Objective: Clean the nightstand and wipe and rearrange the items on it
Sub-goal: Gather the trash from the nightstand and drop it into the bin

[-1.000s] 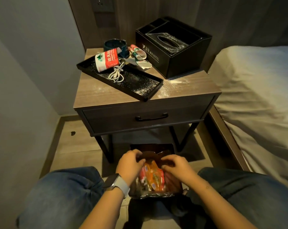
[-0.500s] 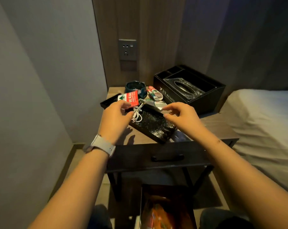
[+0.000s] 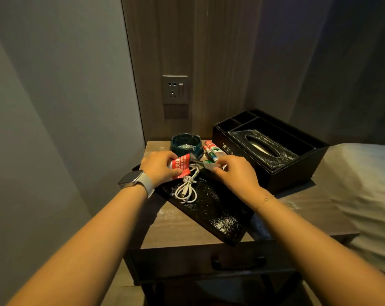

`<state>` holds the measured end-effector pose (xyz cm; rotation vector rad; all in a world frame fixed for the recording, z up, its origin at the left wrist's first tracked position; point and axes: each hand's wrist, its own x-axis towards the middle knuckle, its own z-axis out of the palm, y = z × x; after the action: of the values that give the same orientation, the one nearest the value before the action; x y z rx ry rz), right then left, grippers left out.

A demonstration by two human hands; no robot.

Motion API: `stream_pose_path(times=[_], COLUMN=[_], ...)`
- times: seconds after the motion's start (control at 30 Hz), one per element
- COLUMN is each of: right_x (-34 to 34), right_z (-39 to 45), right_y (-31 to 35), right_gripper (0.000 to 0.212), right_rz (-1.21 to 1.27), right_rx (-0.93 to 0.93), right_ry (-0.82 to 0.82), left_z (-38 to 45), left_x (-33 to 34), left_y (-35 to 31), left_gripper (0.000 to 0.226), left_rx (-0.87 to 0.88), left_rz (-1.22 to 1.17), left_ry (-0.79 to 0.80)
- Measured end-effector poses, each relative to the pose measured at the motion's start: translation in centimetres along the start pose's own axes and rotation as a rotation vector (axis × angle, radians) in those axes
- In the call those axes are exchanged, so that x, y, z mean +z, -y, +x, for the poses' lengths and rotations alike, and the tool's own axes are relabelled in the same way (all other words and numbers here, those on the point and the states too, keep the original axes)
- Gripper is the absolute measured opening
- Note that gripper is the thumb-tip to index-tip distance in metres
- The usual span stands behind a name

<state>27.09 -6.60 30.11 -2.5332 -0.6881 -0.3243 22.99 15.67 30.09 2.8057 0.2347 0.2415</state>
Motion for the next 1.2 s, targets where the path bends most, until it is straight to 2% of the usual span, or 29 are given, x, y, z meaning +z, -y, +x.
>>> stream_pose_path(times=[0.07, 0.17, 0.27, 0.4, 0.6, 0.8, 0.9, 1.03, 1.2], right_x=[-0.6, -2.5, -4.9, -8.2, -12.5, -12.8, -11.3, -7.3, 0.9], right_z=[-0.7, -2.2, -4.2, -8.1, -16.3, -26.7, -31.4, -35.7, -37.6], right_y=[-0.4, -0.2, 0.5, 1.8, 2.3, 1.2, 0.5, -0.7, -3.2], right_gripper=[0.010, 0.011, 0.012, 0.014, 0.015, 0.018, 0.017, 0.015, 0.010], right_rz=[0.095, 0.312, 0.452, 0.560, 0.664, 0.693, 0.756, 0.749, 0.594], right_rx=[-0.024, -0.019, -0.015, -0.014, 0.016, 0.127, 0.230, 0.372, 0.564], right_ry=[-0.075, -0.186, -0.255, -0.301, -0.269, -0.173, -0.163, -0.065, 0.023], left_z=[-0.2, -1.2, -3.5, -8.4, -17.1, -25.6, -29.0, -31.5, -31.9], left_x=[0.3, -0.2, -1.8, -4.3, -4.6, 1.2, 5.5, 11.1, 18.1], left_y=[0.4, 0.8, -0.1, -3.1, -7.5, -10.5, -11.1, -10.7, -9.4], left_gripper=[0.028, 0.004, 0.003, 0.008, 0.011, 0.004, 0.004, 0.010, 0.017], left_rx=[-0.001, -0.005, 0.023, 0.029, 0.035, -0.012, -0.096, -0.224, -0.325], left_rz=[-0.048, -0.168, -0.266, -0.495, -0.675, -0.783, -0.817, -0.808, -0.671], left_ry=[-0.042, -0.194, -0.305, -0.345, -0.237, -0.079, 0.030, 0.138, 0.265])
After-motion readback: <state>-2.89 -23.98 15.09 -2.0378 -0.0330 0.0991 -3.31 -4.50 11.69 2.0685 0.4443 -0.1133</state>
